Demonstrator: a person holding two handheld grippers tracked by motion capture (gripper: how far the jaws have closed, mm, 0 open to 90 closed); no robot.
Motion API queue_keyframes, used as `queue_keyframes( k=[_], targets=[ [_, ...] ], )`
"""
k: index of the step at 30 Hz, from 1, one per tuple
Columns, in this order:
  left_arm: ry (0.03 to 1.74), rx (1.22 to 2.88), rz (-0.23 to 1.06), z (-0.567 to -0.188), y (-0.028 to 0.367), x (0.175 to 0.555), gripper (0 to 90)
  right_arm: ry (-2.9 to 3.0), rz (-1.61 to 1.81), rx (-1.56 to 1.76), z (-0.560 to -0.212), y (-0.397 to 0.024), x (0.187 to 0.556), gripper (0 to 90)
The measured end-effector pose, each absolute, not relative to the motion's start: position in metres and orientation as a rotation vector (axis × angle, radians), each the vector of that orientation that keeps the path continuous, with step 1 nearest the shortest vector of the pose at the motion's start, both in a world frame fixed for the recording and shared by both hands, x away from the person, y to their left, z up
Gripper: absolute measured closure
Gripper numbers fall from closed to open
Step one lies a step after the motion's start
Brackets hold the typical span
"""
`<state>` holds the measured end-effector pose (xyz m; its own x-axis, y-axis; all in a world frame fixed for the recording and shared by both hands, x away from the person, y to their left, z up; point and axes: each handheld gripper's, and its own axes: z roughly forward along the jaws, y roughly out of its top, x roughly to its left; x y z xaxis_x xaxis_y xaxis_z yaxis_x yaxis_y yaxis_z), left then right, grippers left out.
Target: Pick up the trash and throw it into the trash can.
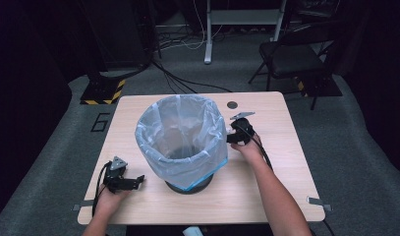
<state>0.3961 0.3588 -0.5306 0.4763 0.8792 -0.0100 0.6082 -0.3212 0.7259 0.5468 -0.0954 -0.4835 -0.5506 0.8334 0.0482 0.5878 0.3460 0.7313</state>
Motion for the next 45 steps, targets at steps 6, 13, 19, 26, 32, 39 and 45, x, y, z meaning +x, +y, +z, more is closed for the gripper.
queue_keyframes(
  k=[6, 13, 19, 26, 32, 39, 45],
  targets=[
    [1.230, 2.047, 0.515, -0.531, 0.358, 0.395, 4.2, 2.260, 1.005, 1.279, -0.494, -0.091, 0.553, 24.3],
    [1.227, 2.050, 0.517, -0.531, 0.357, 0.394, 4.2, 2.226, 0.978, 1.281, -0.500, -0.088, 0.557, 30.6],
    [1.229, 2.051, 0.514, -0.531, 0.357, 0.393, 4.2, 2.238, 0.982, 1.285, -0.508, -0.083, 0.562, 28.7],
    [1.226, 2.051, 0.514, -0.531, 0.357, 0.393, 4.2, 2.264, 0.953, 1.258, -0.514, -0.077, 0.563, 45.2],
    [1.216, 2.057, 0.511, -0.531, 0.357, 0.393, 4.2, 2.279, 0.965, 1.279, -0.512, -0.079, 0.562, 46.4],
    [1.215, 2.056, 0.506, -0.531, 0.357, 0.392, 4.2, 2.291, 1.013, 1.264, -0.499, -0.082, 0.556, 46.5],
    [1.215, 2.055, 0.503, -0.531, 0.357, 0.392, 4.2, 2.296, 1.031, 1.218, -0.481, -0.088, 0.544, 46.6]
  ],
)
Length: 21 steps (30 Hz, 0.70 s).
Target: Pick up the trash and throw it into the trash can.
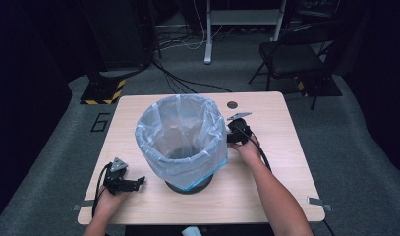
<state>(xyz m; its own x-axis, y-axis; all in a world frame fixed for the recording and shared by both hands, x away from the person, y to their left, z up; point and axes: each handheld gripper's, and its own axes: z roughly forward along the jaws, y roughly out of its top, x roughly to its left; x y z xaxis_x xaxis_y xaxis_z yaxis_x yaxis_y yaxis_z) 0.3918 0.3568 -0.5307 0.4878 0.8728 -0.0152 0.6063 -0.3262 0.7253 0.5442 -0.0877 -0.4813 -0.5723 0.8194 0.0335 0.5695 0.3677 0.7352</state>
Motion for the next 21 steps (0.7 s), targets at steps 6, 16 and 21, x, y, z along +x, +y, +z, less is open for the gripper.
queue_keyframes(
  k=[6, 16, 21],
  targets=[
    [1.216, 2.054, 0.503, -0.531, 0.357, 0.392, 4.1, 2.280, 1.056, 1.210, -0.463, -0.100, 0.533, 46.7],
    [1.216, 2.054, 0.503, -0.531, 0.357, 0.392, 4.1, 2.284, 1.062, 1.143, -0.426, -0.112, 0.521, 46.8],
    [1.216, 2.054, 0.503, -0.531, 0.357, 0.392, 4.1, 2.288, 1.078, 1.117, -0.407, -0.113, 0.513, 46.8]
  ],
)
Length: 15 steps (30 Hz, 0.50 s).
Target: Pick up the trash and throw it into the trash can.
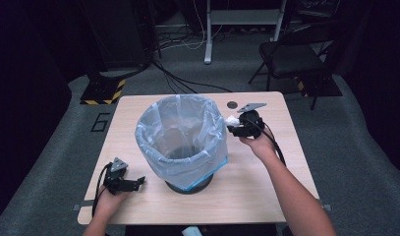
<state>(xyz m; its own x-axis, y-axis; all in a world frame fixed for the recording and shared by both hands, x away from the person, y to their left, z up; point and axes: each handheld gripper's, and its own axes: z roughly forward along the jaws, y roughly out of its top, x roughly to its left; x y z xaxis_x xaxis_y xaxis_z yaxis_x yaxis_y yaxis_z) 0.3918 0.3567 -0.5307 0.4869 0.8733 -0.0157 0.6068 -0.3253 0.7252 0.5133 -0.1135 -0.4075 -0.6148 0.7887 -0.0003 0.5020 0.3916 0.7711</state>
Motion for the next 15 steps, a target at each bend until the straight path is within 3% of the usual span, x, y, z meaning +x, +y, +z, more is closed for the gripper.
queue_keyframes(
  k=[15],
  targets=[
    [1.209, 2.060, 0.504, -0.531, 0.357, 0.392, 4.1, 2.292, 1.122, 1.035, -0.355, -0.121, 0.490, 46.9]
  ],
)
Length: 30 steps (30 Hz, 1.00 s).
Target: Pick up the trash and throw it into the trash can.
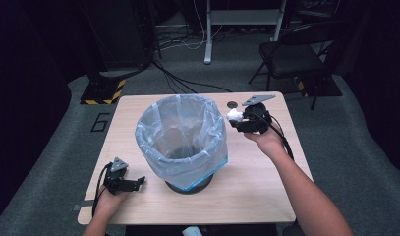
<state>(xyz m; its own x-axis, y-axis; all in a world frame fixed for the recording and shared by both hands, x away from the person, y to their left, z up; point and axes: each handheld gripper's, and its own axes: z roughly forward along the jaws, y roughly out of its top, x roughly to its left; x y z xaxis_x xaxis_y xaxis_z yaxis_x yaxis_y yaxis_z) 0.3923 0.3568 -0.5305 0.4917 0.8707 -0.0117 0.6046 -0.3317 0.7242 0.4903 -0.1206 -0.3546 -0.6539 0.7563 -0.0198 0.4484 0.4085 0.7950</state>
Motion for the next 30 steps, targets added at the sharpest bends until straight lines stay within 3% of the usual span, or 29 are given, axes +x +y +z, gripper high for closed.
queue_keyframes(
  k=[30],
  targets=[
    [1.208, 2.061, 0.504, -0.531, 0.357, 0.392, 4.1, 2.324, 1.266, 0.830, -0.261, -0.123, 0.440, 46.8]
  ],
)
